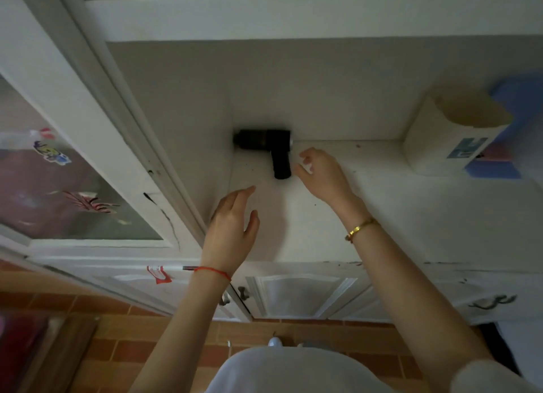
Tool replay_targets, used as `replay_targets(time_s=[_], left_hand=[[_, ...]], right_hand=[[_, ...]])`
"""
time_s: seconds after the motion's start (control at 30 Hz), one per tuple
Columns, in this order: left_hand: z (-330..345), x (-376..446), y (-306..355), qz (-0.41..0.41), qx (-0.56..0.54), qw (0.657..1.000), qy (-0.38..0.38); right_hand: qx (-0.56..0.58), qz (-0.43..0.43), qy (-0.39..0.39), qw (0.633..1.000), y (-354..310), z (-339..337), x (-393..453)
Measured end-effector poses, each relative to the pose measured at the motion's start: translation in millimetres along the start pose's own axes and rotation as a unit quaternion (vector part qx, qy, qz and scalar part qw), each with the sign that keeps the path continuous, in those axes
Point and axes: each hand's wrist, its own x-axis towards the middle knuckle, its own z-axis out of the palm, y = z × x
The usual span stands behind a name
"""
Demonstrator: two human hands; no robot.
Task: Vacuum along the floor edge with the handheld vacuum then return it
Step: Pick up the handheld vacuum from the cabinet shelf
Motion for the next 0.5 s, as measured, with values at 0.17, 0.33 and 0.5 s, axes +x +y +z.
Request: replay_targets(time_s=[0.17,0.33,0.5], left_hand=[[24,16,-13,-0.029,0.01,1.0,-0.004],[55,25,-29,-0.035,0.052,0.997,-0.037],[74,28,-36,-0.046,0.077,0.996,-0.027]], right_hand=[[-0.046,0.023,-0.045,0.998,2,26,46],[-0.049,0.041,-0.051,0.997,3,42,67],[-0.06,0.078,-0.049,0.994,3,53,80]])
